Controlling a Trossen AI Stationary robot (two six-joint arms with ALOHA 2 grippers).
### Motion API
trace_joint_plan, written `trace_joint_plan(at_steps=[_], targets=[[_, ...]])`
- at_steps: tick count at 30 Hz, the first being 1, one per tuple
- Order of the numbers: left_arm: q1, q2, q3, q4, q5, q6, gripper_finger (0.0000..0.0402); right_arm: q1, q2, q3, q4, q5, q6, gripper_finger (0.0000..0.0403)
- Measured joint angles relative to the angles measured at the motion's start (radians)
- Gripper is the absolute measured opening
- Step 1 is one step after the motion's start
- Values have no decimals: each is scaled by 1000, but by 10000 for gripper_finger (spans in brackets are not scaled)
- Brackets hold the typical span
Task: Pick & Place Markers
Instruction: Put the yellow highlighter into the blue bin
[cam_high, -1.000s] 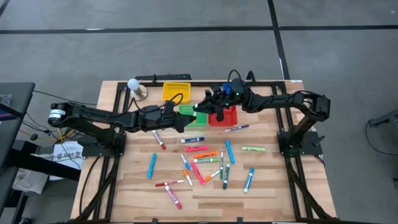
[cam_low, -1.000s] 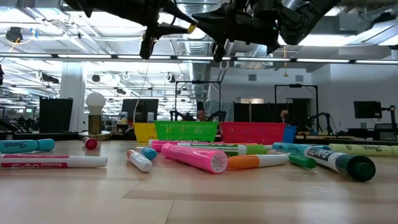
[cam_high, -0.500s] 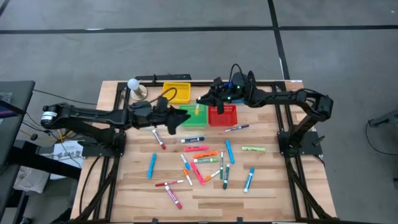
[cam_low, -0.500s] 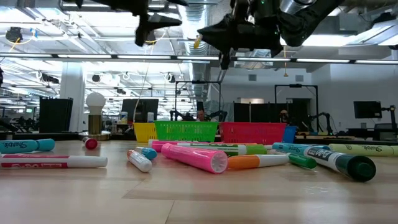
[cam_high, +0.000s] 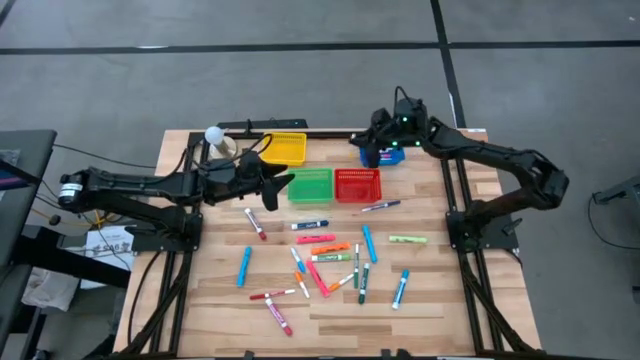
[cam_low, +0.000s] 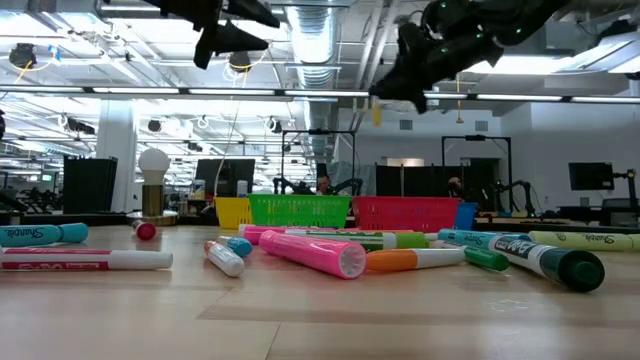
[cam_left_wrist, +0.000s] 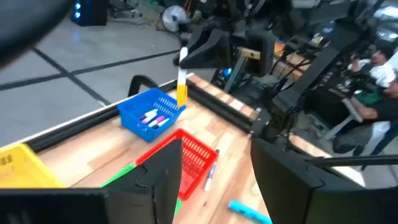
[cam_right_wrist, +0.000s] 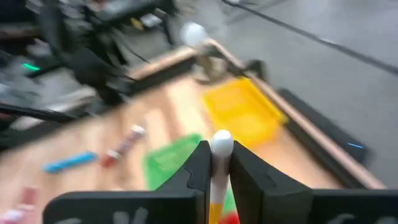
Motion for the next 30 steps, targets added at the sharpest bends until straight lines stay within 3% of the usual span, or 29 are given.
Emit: trace_joint_plan(at_steps=[8,19,24,30], targets=[[32,38,0,1,0,0,179,-57,2,60,-248,212,-187,33],[45,50,0,4,0,0,176,-74,246,296,-582,515,-550,36],[45,50,0,5,0,0,176,-92,368,358,-692,561,-681,36],[45,50,0,5,0,0,176,-102,472,373,-692,579,-749,38]])
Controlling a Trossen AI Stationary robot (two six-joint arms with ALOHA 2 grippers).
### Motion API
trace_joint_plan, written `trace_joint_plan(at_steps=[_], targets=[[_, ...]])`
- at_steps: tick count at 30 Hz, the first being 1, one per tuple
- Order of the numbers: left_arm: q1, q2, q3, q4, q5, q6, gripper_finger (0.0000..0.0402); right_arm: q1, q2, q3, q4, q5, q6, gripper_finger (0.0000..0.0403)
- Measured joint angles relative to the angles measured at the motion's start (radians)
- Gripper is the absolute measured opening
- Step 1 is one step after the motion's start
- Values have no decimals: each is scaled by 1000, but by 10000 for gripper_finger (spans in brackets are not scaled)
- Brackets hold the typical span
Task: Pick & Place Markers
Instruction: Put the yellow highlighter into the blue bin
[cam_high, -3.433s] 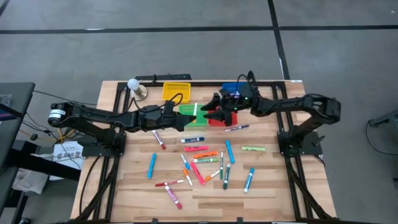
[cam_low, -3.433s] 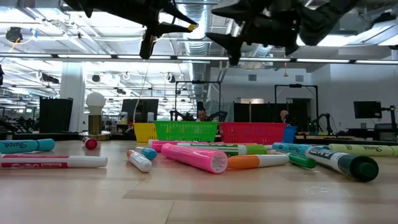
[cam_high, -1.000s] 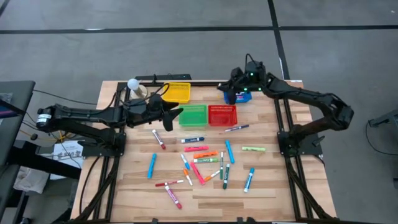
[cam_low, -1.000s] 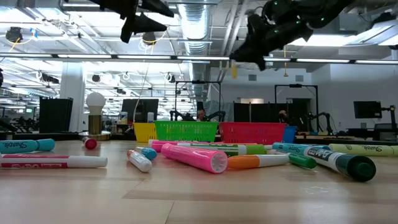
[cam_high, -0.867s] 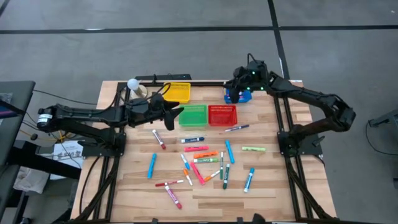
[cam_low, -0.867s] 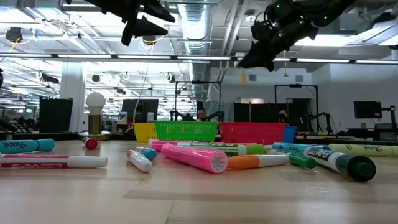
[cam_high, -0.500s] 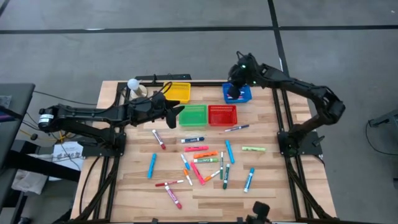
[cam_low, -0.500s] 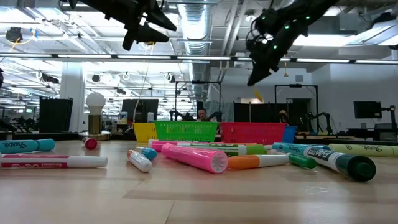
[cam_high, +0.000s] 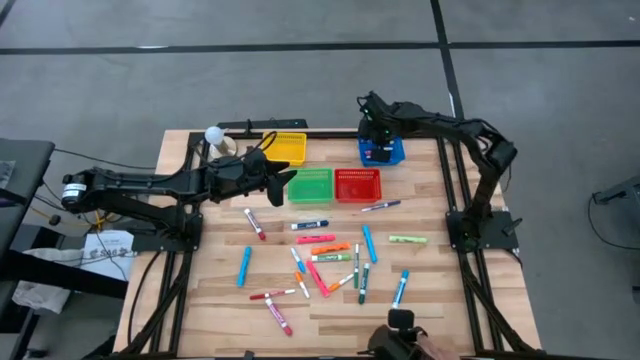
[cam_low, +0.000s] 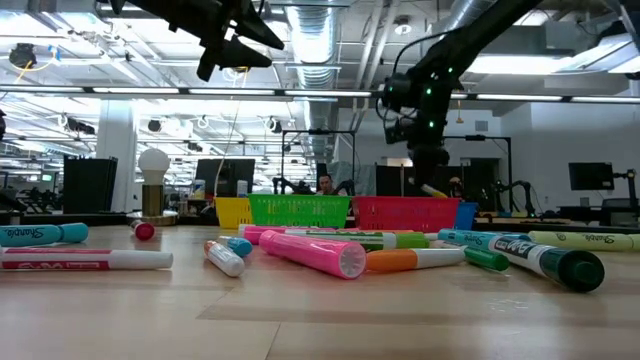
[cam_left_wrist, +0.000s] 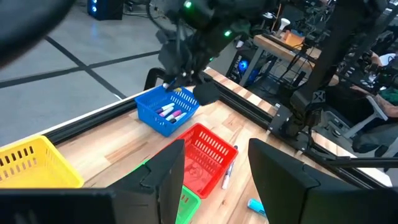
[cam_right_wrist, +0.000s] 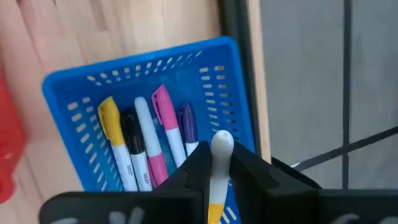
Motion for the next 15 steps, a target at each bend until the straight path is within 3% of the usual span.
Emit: trace_joint_plan(at_steps=[15], targets=[[0,0,0,3,0,4,176,0,132,2,-2,-1,-44,49]])
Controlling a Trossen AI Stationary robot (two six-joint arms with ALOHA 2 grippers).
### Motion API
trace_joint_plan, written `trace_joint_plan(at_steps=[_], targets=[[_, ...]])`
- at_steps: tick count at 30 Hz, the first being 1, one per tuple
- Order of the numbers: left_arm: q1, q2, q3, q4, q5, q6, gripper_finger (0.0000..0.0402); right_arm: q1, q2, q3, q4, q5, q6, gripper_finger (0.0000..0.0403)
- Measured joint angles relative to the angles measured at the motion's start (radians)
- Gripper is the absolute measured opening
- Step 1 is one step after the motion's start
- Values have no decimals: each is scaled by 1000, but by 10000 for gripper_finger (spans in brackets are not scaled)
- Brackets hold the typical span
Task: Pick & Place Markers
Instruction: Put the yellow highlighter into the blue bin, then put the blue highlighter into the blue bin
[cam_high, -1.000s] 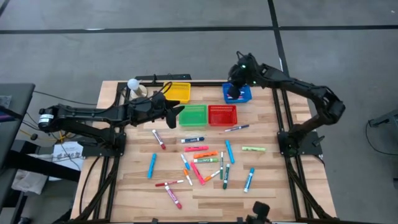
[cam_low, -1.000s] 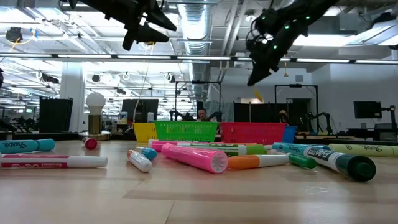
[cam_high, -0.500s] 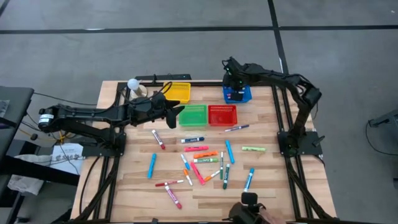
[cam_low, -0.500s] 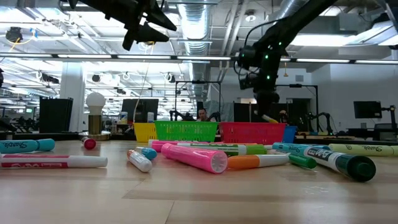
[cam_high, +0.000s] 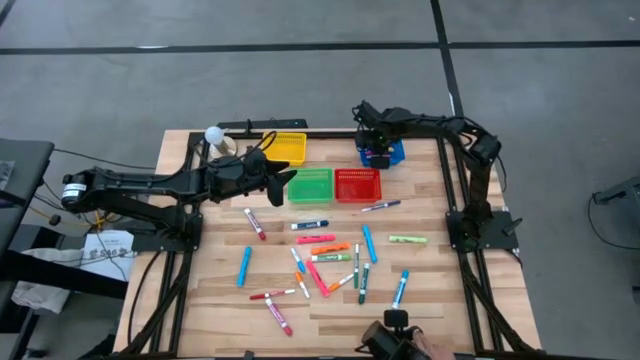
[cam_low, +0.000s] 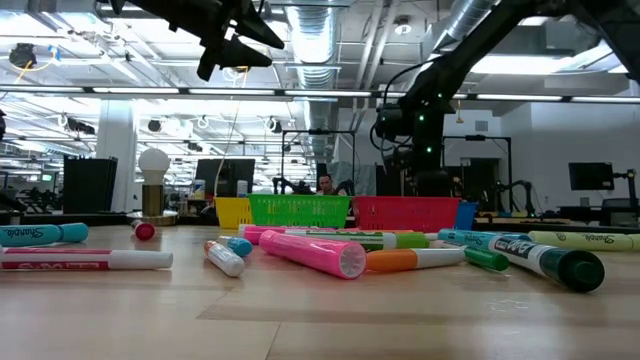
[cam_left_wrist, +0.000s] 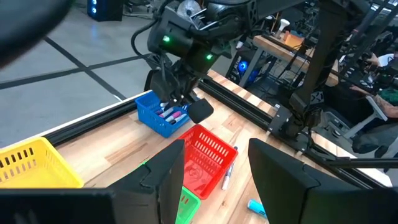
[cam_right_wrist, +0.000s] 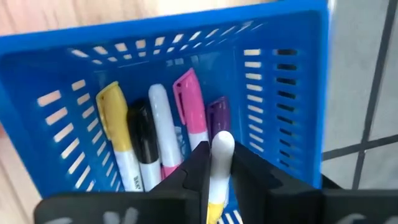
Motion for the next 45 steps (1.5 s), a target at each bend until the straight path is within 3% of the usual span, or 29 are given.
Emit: trace_joint_plan(at_steps=[9,21,29,33,40,45], targets=[[0,0,0,0,0,0,176,-5,1,-1,-4,-5,-25,59],[0,0,0,0,0,0,176,12,-11,-1,-19,2,-18,139],[-1,0,0,0,0,0,176,38,-126,-1,-23,36,69,133],[-14,0,0,-1,0,0,176,32,-238,-1,-26,-83,159,121],[-69,0,0,-5,45,24,176,-2,-437,-1,-24,-456,308,117],[-120,2,1,-30,45,-45,176,-9,-539,-1,-24,-578,335,117]])
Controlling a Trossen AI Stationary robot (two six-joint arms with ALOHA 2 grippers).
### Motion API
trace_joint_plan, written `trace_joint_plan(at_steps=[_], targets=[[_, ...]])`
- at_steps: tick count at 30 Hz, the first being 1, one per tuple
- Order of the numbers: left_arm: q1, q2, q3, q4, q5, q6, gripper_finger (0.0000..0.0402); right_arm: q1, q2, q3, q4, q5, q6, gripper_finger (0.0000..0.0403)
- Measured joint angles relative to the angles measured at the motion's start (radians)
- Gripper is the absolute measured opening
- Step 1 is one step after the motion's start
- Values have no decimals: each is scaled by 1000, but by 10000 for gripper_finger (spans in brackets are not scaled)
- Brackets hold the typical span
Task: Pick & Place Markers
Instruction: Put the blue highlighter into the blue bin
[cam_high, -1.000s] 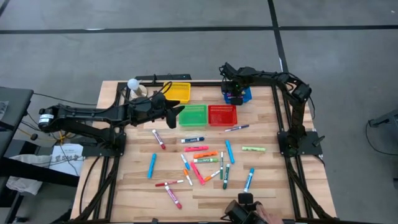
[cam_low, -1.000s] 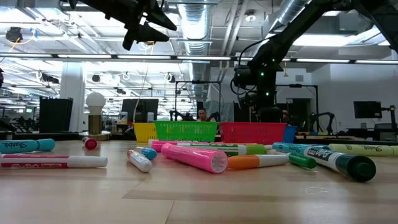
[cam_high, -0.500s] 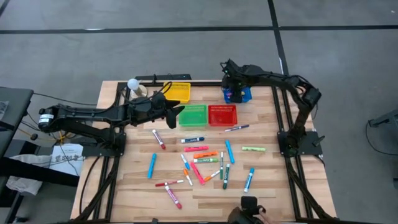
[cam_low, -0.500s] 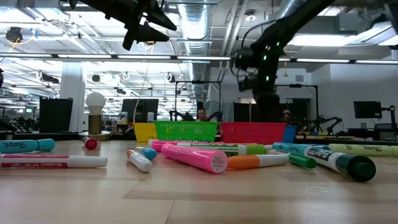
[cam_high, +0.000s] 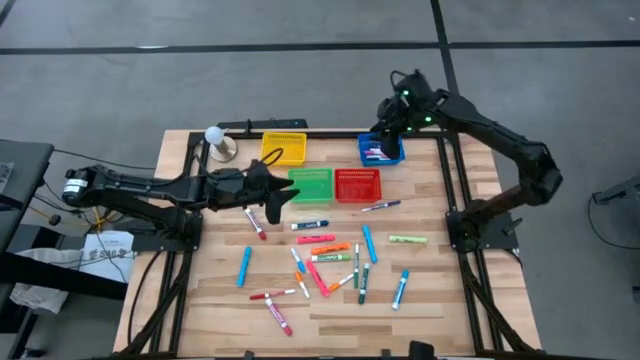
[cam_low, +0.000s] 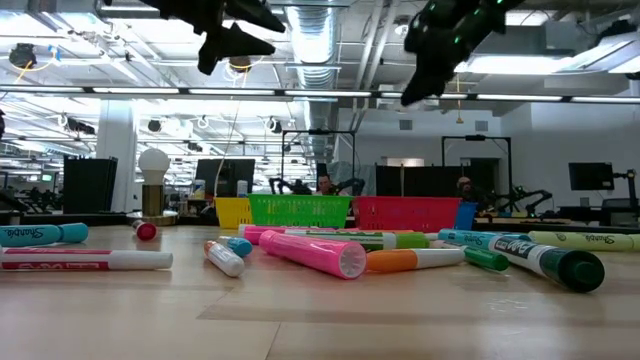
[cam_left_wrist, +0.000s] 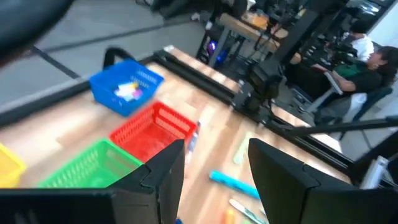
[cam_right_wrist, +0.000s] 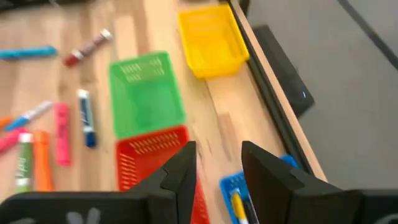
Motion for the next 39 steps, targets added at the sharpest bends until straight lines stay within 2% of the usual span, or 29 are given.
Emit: trace_joint_plan(at_steps=[4,11,19,23,31,39], targets=[[-39,27,0,-70,0,-117,176,0,-69,-33,26,-37,14,117],[-100,129,0,-101,12,-327,176,-2,-207,-212,134,-36,108,117],[-102,233,0,-187,189,-596,176,35,-403,-457,310,-36,265,117],[-119,276,0,-233,243,-757,174,56,-509,-548,359,-26,333,117],[-184,342,0,-241,281,-1025,151,108,-652,-633,361,19,402,117],[-250,402,0,-227,281,-1170,140,171,-687,-655,361,55,426,117]])
